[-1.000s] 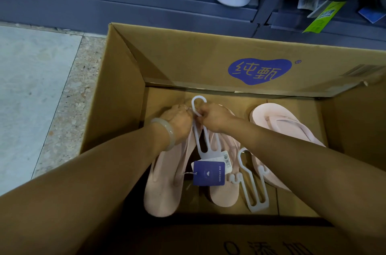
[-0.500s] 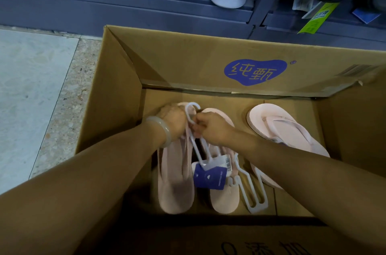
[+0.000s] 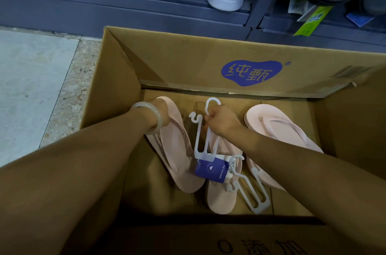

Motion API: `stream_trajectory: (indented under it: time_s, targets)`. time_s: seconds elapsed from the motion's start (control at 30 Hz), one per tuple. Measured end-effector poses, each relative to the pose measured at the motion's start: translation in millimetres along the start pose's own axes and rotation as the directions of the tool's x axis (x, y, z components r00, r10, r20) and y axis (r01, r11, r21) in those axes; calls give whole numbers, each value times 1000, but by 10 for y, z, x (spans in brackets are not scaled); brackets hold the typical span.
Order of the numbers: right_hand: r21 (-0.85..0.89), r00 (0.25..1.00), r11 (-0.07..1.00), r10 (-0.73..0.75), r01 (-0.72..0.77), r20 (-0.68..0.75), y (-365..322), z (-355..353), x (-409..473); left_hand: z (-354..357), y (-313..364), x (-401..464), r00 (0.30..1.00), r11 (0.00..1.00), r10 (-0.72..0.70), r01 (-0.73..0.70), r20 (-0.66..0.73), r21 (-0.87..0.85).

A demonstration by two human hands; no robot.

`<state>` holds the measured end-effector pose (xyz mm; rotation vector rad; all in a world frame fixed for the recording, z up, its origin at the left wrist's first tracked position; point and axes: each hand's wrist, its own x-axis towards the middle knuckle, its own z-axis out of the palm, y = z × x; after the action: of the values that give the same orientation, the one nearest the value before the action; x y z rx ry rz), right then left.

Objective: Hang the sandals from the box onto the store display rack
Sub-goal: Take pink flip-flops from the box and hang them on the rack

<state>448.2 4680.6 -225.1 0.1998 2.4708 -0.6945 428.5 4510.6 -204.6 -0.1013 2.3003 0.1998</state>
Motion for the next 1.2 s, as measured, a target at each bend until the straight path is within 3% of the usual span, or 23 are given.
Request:
stream_trajectory:
  time_s: [0.07,0.17,0.23,0.33,0.6,0.8,1.0,1.07,1.2]
  targets:
    - [57,1000,998,-25,25,-3,2,-25,-10,-13,-4,2,998,996,-35,39,54,-78]
    - [218,988,970,-129,107,88,-61,-50,-107,-60,63,-30,997,943,-11,36,77,-331]
    - [155,972,974,-186,163,145,-122,-32,-142,-85,142,-46,996,918,47,-11,80,-397]
    - [-26,968,979,-194,200,162,-185,-10,-141,-52,181,-3,994,919,91,-60,60,-390]
    - [-151,985,981,-102,122,137,-229,-58,-83,4,112,-9,981,913,193,-187,-19,-363]
    - [-67,989,995,-59,69,136,-208,-46,-41,6,87,-34,962,911,247,-271,-114,-310]
    - [150,976,989,-33,0,216,-175,-142,-72,35,91,-65,949,907,278,-310,-148,-285]
    - [94,977,995,-40,21,209,-174,-149,-62,57,112,-82,944,906,302,-327,-132,-268]
    - [-190,985,978,-53,85,167,-221,-114,-79,114,155,-116,937,907,330,-349,-117,-235]
